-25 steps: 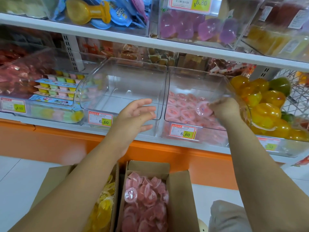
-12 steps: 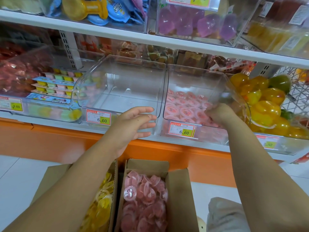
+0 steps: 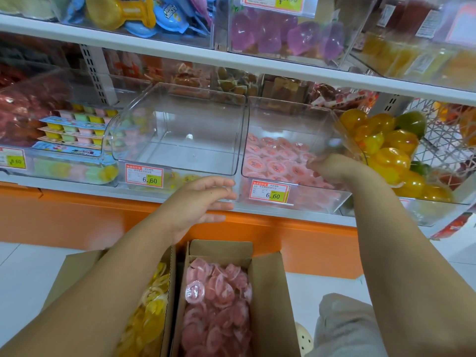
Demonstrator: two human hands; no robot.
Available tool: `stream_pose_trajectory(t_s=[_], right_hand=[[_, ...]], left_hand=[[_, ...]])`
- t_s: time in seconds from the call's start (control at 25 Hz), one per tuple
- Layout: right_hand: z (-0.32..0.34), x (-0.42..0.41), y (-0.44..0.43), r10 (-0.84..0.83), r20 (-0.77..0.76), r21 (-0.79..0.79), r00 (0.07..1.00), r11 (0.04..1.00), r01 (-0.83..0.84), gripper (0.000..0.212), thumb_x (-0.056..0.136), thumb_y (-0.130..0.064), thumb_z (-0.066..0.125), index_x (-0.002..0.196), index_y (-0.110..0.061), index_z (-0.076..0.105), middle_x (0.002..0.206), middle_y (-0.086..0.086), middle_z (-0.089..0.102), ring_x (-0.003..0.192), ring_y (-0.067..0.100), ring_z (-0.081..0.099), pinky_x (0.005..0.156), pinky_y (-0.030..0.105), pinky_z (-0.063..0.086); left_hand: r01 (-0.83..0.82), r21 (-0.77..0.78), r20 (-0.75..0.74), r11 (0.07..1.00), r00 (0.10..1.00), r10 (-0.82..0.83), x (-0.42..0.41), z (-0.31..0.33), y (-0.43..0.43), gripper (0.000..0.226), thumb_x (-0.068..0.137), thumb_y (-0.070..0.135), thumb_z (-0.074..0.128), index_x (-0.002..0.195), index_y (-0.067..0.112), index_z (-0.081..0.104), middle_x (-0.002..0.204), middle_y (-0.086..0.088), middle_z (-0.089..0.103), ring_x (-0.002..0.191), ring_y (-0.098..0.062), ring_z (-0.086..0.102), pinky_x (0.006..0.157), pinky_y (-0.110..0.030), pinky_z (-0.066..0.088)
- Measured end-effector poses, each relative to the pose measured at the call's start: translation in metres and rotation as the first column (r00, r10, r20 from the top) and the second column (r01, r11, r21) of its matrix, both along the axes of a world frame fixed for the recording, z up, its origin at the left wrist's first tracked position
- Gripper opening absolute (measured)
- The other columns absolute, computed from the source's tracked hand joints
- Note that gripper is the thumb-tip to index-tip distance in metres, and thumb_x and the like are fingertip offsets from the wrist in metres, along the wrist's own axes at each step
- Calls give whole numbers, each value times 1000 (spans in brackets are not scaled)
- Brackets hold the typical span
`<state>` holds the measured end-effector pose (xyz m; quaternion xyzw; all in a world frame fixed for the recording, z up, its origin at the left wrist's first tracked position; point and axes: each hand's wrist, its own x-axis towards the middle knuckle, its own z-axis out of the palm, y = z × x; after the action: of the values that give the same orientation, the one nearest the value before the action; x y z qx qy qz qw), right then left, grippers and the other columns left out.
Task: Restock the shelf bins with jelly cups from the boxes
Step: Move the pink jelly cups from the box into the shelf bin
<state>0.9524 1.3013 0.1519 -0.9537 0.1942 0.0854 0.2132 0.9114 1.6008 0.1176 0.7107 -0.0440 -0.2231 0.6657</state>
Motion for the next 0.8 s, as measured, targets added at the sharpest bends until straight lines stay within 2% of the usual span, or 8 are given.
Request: stream_pose_trajectory(t_s=[0.16, 0.24, 0.32, 0.44, 0.52, 0.6, 0.68, 0.8], right_hand=[[23, -21, 22, 5, 248, 10, 969, 1000, -8, 36, 102, -26, 38, 116, -1, 61, 113, 18, 63, 87, 22, 53, 73, 24, 38], [38, -48, 36, -69, 283, 395, 957, 917, -51, 28, 99, -23, 47, 106, -4, 65, 100, 17, 68, 80, 26, 64, 59, 23, 50], [29, -84, 57, 65, 51, 610, 997, 788, -83, 22, 97, -21, 52, 104, -4, 65, 94, 18, 70, 79, 30, 69, 59, 33, 60], [-43, -118, 94, 301, -343, 561, 890, 826, -63, 24, 98, -25, 51, 110, -9, 63, 97, 13, 67, 83, 31, 65, 73, 40, 56], [-114, -136, 118, 193, -467, 545, 863, 831, 109, 24, 98, -32, 51, 110, -13, 61, 94, 5, 61, 77, 24, 60, 64, 31, 54], [-182, -153, 139, 13, -537, 548, 844, 766, 337, 25, 99, -34, 50, 110, -13, 59, 87, 2, 58, 70, 16, 57, 55, 24, 54], [-242, -167, 153, -69, -581, 503, 811, 752, 425, 42, 100, -38, 44, 125, -6, 56, 103, 8, 63, 88, 24, 63, 79, 33, 56], [-304, -178, 164, 53, -590, 396, 805, 889, 232, 52, 105, -38, 25, 144, -7, 41, 149, 14, 40, 136, 28, 38, 112, 33, 29]], left_hand=[[114, 79, -168, 990, 981, -100, -15, -28, 8, 19, 100, 25, 57, 117, 23, 65, 120, -4, 69, 110, -20, 67, 98, -44, 54], [108, 125, -267, 986, 961, -72, -25, -51, 12, 21, 100, 28, 58, 119, 22, 64, 128, -5, 63, 119, -22, 61, 103, -47, 49], [117, 193, -353, 974, 935, -43, -37, -71, 12, 29, 99, 31, 59, 126, 22, 58, 139, -7, 54, 129, -25, 51, 105, -48, 46], [127, 276, -480, 953, 877, 22, -56, -113, 6, 47, 97, 38, 61, 138, 17, 51, 139, -7, 50, 129, -27, 48, 96, -49, 48], [119, 266, -577, 956, 814, 59, -71, -142, 1, 51, 92, 49, 64, 127, 13, 56, 125, -10, 58, 118, -29, 56, 94, -49, 49], [91, 254, -659, 963, 745, 104, -81, -185, -4, 71, 83, 64, 67, 134, 17, 56, 139, -9, 54, 127, -32, 52, 104, -48, 43], [-6, 303, -655, 953, 725, 213, -95, -225, -5, 65, 89, 61, 59, 139, 18, 53, 140, -6, 53, 128, -31, 52, 101, -39, 43], [-94, 385, -599, 918, 731, 326, -104, -266, -5, 57, 94, 51, 58, 137, 14, 54, 137, -11, 57, 122, -31, 56, 105, -40, 46]])
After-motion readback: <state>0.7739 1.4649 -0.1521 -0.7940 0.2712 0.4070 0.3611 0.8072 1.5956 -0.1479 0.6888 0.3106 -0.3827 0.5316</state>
